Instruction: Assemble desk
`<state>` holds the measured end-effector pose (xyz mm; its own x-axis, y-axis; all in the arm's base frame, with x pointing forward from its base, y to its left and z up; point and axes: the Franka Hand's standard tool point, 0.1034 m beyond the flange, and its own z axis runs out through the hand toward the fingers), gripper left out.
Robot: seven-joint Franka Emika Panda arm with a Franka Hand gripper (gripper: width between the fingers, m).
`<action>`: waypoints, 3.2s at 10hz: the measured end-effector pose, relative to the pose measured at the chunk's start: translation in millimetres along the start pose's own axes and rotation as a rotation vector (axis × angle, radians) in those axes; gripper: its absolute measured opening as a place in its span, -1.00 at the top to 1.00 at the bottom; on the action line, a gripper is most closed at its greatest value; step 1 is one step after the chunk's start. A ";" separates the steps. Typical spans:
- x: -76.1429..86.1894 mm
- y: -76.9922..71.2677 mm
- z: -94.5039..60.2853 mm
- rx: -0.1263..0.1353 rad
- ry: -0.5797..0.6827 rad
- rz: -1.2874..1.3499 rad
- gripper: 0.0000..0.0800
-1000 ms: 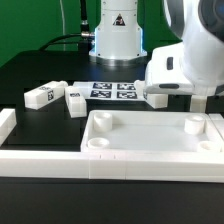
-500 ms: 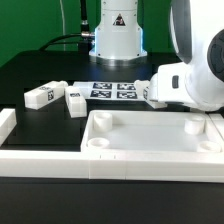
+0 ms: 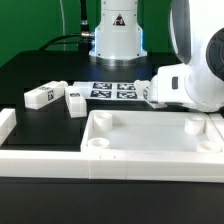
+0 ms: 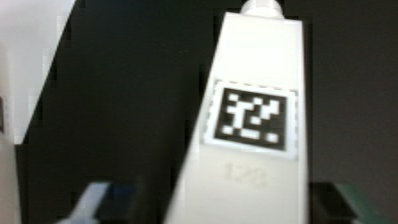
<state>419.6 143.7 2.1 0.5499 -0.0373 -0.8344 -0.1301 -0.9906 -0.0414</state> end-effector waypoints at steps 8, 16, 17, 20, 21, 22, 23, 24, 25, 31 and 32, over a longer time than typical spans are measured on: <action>-0.8 -3.2 -1.4 -0.004 0.007 -0.007 0.28; -57.5 20.7 -115.8 0.022 0.017 -0.063 0.27; -54.7 19.9 -115.6 0.024 0.028 -0.063 0.27; -43.8 18.8 -121.9 0.024 0.104 -0.074 0.27; -34.6 23.6 -131.5 0.002 0.226 -0.108 0.27; -45.9 27.3 -141.3 0.005 0.280 -0.116 0.27; -54.4 26.8 -153.7 0.005 0.313 -0.119 0.27; -52.7 22.1 -168.1 0.011 0.397 -0.124 0.27; -48.2 21.9 -168.6 0.017 0.488 -0.121 0.27; -51.1 29.5 -211.5 0.041 0.795 -0.127 0.27; -51.1 26.4 -220.6 0.050 0.869 -0.117 0.27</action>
Offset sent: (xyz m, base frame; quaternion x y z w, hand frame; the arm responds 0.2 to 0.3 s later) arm -0.0027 -0.0009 -0.0025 -0.0047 0.0067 0.0097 0.9999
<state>570.0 90.5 164.9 0.9930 -0.0432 -0.1103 -0.0587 -0.9881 -0.1418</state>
